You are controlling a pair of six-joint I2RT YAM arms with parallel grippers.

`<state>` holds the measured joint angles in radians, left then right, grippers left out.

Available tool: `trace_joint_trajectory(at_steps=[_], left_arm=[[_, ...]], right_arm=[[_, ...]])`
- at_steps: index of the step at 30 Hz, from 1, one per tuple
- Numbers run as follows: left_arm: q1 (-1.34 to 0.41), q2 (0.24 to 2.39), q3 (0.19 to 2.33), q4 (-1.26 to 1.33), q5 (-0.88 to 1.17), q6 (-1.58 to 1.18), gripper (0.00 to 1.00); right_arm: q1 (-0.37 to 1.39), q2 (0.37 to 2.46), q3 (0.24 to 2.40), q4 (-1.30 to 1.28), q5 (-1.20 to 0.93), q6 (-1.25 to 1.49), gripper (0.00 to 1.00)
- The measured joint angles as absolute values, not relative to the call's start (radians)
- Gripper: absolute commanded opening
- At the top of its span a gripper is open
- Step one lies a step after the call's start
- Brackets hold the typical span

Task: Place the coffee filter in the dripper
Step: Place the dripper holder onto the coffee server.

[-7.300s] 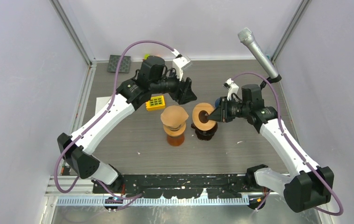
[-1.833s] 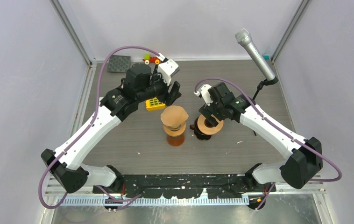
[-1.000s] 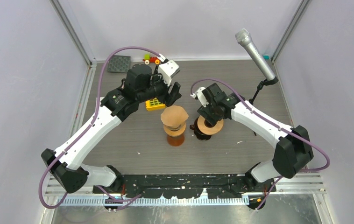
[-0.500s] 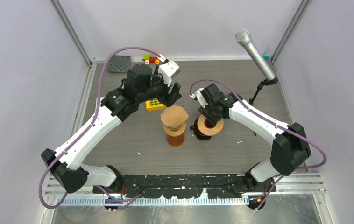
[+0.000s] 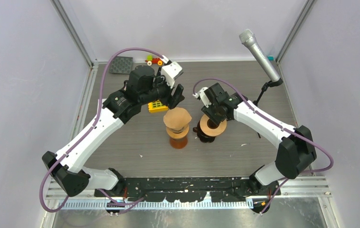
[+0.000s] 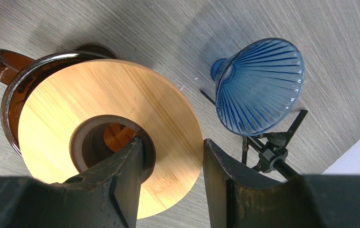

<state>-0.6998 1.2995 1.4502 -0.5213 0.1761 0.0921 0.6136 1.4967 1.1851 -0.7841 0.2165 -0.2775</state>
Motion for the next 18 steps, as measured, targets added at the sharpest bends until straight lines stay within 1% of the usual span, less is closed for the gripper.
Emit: trace_joint_trajectory(at_steps=[5,10,18], left_arm=[[-0.7,1.299,1.45,-0.521,0.176,0.092,0.67],[-0.7,1.299,1.45,-0.521,0.176,0.092,0.67],[-0.7,1.299,1.45,-0.521,0.176,0.092,0.67]], right_arm=[[0.61,1.469,1.198,-0.791,0.215,-0.276,0.29],[0.59,1.433,1.205,-0.793,0.162,-0.257,0.28],[0.577,1.437,1.183,-0.759,0.09,-0.23,0.26]])
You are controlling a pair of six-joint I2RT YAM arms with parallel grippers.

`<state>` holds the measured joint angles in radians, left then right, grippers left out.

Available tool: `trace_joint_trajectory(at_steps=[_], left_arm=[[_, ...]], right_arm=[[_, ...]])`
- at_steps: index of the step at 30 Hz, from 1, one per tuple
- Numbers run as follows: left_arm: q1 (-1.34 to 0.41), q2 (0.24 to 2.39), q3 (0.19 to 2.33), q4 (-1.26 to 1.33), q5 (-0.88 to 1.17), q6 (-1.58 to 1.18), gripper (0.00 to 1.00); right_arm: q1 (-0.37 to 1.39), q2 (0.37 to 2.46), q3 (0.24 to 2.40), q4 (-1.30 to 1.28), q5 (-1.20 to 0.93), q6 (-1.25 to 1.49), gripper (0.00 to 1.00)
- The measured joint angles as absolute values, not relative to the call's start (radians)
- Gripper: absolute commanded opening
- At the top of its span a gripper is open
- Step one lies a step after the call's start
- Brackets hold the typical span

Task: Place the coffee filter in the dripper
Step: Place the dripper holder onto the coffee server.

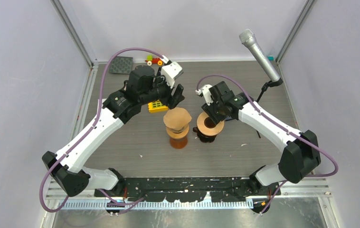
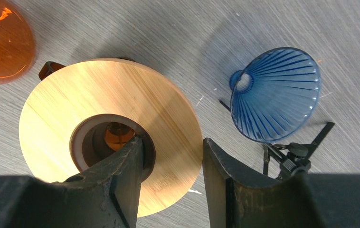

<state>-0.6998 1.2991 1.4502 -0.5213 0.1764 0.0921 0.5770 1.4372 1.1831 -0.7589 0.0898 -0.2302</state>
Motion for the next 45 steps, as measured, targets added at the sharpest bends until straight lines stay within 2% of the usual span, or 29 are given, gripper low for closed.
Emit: trace_joint_trajectory(at_steps=[8,11,30,40,45], left_arm=[[-0.7,1.299,1.449,-0.521,0.184,0.096,0.67],[-0.7,1.299,1.448,-0.521,0.186,0.096,0.67],[-0.7,1.296,1.441,-0.521,0.195,0.11,0.68],[-0.7,1.296,1.436,-0.521,0.196,0.113,0.68],[-0.7,1.296,1.436,-0.521,0.196,0.113,0.68]], right_arm=[[0.562,1.468,1.139,-0.717,0.043,-0.221,0.27],[0.559,1.478,1.127,-0.707,0.033,-0.218,0.3],[0.548,1.48,1.116,-0.687,0.022,-0.207,0.64],[0.537,1.471,1.133,-0.704,0.02,-0.206,0.66],[0.505,1.398,1.167,-0.739,0.022,-0.208,0.64]])
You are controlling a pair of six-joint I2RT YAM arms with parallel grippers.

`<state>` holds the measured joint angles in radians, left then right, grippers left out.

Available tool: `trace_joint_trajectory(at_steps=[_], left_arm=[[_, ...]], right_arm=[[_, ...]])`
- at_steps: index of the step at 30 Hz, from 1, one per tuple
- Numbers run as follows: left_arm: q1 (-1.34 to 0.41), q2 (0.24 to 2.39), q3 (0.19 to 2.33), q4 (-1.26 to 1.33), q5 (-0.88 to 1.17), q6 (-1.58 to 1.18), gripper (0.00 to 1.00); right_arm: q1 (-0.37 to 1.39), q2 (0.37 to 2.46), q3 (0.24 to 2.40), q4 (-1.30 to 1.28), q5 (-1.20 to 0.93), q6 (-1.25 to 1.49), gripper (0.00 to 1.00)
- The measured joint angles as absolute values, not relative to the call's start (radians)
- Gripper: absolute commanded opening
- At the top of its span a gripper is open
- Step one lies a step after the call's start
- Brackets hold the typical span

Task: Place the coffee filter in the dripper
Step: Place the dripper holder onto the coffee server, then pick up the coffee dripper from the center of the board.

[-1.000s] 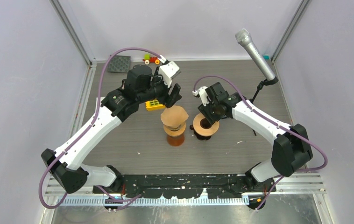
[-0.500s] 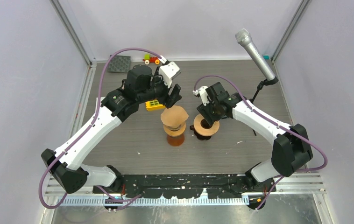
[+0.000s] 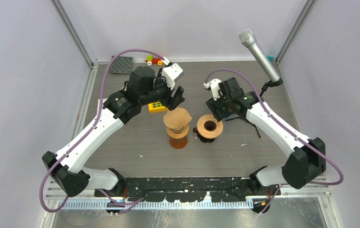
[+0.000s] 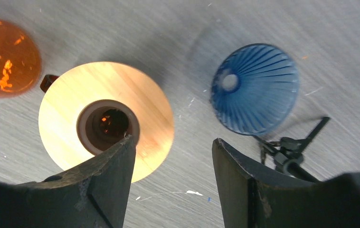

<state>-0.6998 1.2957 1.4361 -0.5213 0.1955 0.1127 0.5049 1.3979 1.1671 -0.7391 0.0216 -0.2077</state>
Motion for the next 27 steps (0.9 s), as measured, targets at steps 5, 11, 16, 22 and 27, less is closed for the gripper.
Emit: trace_joint_trajectory(at_steps=[5,11,16,22,27], left_arm=[[-0.699,1.295,1.436,-0.521,0.197,0.113,0.68],[-0.7,1.282,1.436,-0.521,0.197,0.113,0.68],[-0.7,1.28,1.436,-0.521,0.202,0.113,0.69],[-0.699,1.28,1.436,-0.521,0.202,0.113,0.69],[-0.7,1.28,1.436,-0.522,0.202,0.113,0.69]], right_arm=[[0.456,1.354,1.221,-0.758,0.035,-0.231,0.62],[0.422,1.386,1.243,-0.788,0.059,-0.301,0.61],[0.403,1.464,1.246,-0.812,0.058,-0.378,0.61],[0.385,1.557,1.271,-0.849,0.043,-0.47,0.61],[0.369,1.606,1.287,-0.854,0.038,-0.53,0.6]])
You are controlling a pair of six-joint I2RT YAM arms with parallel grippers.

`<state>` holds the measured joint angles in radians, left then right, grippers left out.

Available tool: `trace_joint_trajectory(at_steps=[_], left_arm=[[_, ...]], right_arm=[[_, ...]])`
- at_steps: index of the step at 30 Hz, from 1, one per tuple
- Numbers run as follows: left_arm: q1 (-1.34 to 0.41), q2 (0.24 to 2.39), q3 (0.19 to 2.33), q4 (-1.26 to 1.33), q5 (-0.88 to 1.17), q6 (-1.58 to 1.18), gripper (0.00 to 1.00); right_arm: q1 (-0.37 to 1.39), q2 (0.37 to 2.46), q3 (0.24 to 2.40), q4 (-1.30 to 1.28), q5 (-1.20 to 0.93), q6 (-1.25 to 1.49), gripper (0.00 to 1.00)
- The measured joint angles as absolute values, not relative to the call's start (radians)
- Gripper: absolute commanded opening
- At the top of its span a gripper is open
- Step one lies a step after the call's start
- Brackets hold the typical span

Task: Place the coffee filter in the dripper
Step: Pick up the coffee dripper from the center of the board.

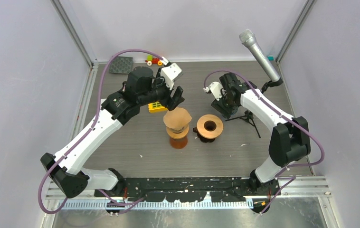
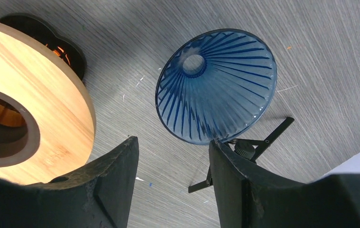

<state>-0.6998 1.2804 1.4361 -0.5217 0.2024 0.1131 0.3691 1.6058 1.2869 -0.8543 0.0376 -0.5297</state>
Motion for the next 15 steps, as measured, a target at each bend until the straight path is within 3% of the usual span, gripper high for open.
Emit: trace_joint_trajectory(at_steps=[7,15], left_arm=[[-0.7,1.281,1.436,-0.522,0.202,0.113,0.69],[-0.699,1.287,1.436,-0.522,0.202,0.113,0.7]], right_arm=[[0.363,1.654,1.288,-0.854,0.025,-0.574,0.55],[0.363,1.711,1.289,-0.833,0.02,-0.582,0.37]])
